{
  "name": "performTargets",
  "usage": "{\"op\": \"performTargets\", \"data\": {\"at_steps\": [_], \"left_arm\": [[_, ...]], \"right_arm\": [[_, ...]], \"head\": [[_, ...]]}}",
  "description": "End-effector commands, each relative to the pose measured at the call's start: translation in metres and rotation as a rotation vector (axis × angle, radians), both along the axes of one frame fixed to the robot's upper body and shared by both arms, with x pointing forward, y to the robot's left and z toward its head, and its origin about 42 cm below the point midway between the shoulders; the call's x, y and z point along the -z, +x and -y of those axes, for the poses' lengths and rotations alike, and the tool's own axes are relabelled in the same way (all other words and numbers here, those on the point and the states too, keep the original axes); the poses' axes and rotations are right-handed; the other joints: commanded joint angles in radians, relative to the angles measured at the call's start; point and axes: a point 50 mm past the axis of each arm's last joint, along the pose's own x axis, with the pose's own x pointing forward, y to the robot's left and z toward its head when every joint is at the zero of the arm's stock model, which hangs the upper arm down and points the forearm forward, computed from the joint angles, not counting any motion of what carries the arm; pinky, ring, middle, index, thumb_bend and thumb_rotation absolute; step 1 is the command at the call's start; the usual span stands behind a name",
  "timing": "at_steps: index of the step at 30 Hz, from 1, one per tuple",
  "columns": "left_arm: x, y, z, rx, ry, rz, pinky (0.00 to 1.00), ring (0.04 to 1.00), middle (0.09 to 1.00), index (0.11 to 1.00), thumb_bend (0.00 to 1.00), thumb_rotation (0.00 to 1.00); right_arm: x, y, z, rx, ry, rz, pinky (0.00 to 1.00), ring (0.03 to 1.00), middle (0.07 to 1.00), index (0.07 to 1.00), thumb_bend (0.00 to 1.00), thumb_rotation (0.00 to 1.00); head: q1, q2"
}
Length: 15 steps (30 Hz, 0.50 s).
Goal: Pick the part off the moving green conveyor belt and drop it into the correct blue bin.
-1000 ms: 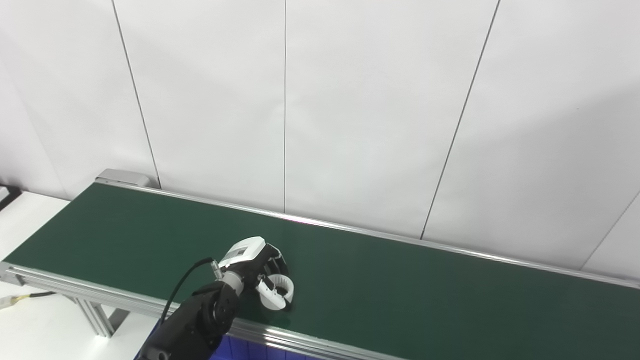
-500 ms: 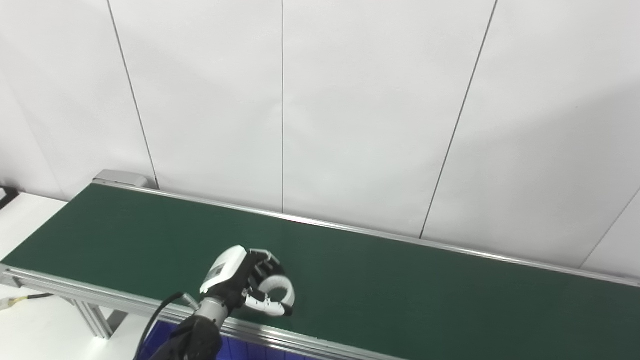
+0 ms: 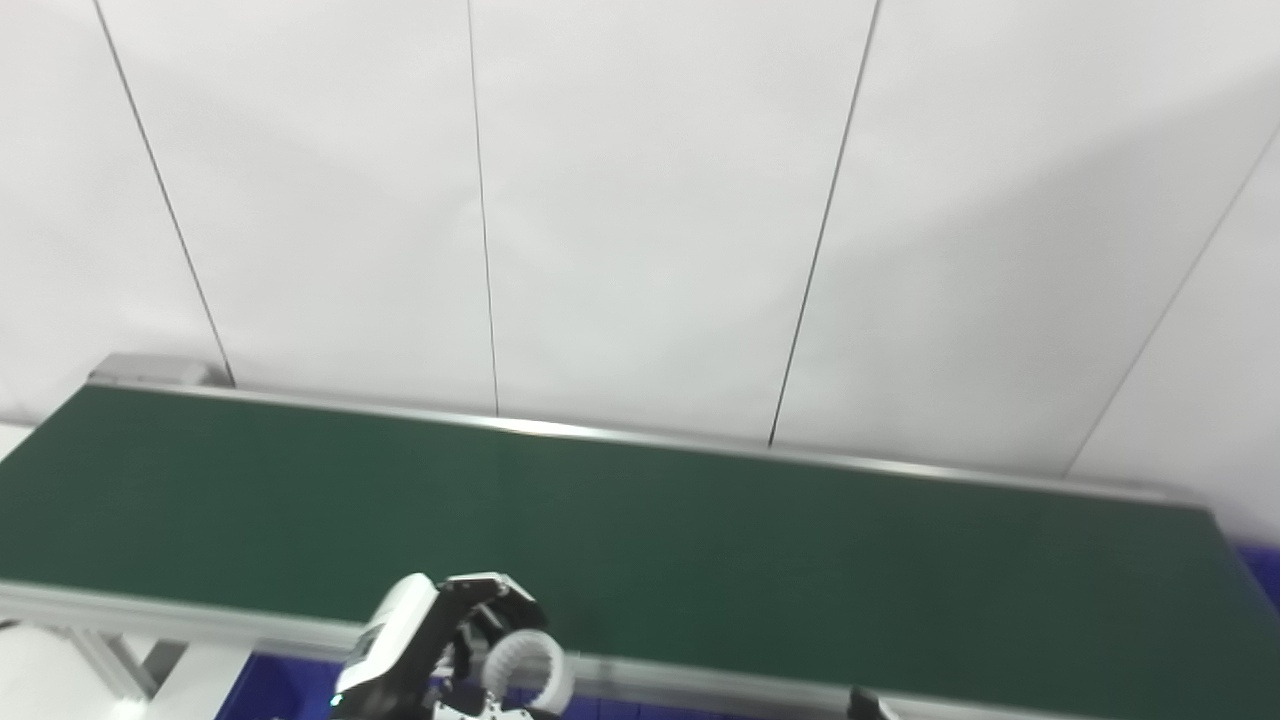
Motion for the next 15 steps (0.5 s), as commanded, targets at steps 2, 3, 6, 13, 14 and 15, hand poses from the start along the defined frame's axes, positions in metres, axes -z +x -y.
{"op": "performTargets", "data": {"at_steps": [2,3,6,13,14,15], "left_arm": [[-0.002,0.001,-0.001,0.072,0.005,0.041,0.25,0.357,0.459,0.524,0.49,0.0],[0.002,0.0,-0.001,0.089,0.01,0.025,0.26,0.36,0.46,0.525,0.49,0.0],[0.01,-0.004,-0.001,0.137,0.045,-0.012,0.29,0.375,0.461,0.52,0.49,0.0],[0.028,-0.01,0.009,0.229,0.136,-0.099,0.35,0.404,0.474,0.519,0.5,0.0],[0.029,-0.01,0.01,0.233,0.149,-0.104,0.37,0.418,0.483,0.515,0.5,0.0],[0.03,-0.01,0.011,0.233,0.167,-0.118,0.38,0.422,0.486,0.513,0.5,0.0]], "right_arm": [[-0.01,0.005,-0.005,-0.006,0.014,0.032,0.79,0.87,0.912,0.934,0.73,0.46],[-0.009,0.006,-0.006,-0.005,0.016,0.036,0.78,0.87,0.913,0.934,0.73,0.46],[-0.01,0.008,-0.008,-0.004,0.016,0.033,0.79,0.869,0.911,0.929,0.74,0.47],[-0.019,0.012,-0.009,-0.013,0.021,0.031,0.79,0.88,0.924,0.944,0.75,0.51],[-0.021,0.012,-0.009,-0.013,0.019,0.03,0.79,0.879,0.922,0.943,0.75,0.51],[-0.022,0.014,-0.009,-0.009,0.021,0.031,0.79,0.879,0.922,0.943,0.75,0.51]], "head": [[-0.024,0.019],[-0.03,0.029],[-0.038,0.049],[-0.041,0.14],[-0.041,0.14],[-0.04,0.159]]}}
